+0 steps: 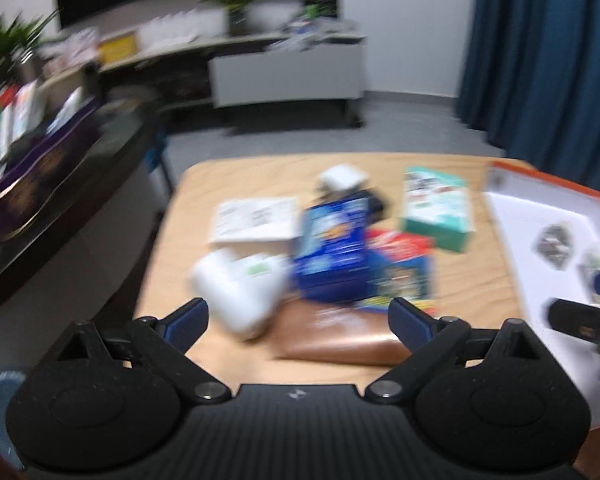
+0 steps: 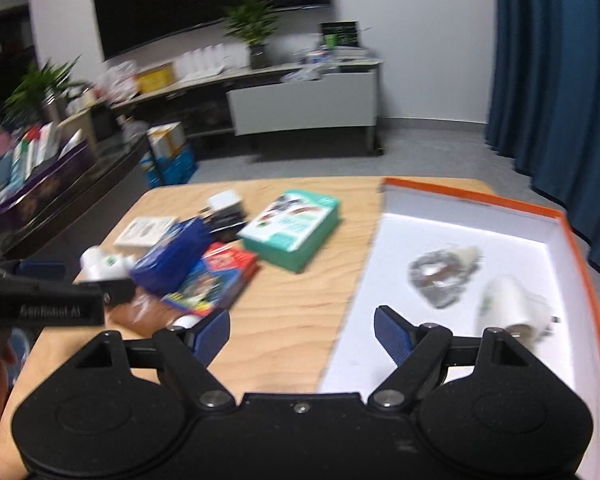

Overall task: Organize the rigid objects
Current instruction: 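Move both open tools back from the box toward the table items, then grasp the large white diffuser with left while right grasps the brown hand cream tube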

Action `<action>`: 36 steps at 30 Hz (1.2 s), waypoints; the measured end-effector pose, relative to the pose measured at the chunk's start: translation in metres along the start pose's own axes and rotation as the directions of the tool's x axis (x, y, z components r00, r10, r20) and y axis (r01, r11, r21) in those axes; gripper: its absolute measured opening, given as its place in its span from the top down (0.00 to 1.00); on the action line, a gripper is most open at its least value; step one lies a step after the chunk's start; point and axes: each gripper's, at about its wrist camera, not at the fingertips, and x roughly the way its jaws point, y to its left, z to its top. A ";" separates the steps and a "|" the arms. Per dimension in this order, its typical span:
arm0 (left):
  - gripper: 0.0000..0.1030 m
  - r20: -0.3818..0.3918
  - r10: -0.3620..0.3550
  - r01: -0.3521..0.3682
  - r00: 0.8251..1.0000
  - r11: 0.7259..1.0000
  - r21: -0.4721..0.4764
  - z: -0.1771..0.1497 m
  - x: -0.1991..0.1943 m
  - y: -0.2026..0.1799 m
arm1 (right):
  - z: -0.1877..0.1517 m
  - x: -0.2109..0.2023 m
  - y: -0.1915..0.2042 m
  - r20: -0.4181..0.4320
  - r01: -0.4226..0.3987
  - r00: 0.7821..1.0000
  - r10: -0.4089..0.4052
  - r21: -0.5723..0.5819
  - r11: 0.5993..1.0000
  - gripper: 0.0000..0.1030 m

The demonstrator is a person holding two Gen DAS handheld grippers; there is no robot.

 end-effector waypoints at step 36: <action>0.35 0.006 -0.093 0.093 0.996 0.996 0.017 -0.007 0.034 0.063 | 0.007 0.070 0.085 -0.139 -0.242 0.969 0.205 -0.349 0.906 0.09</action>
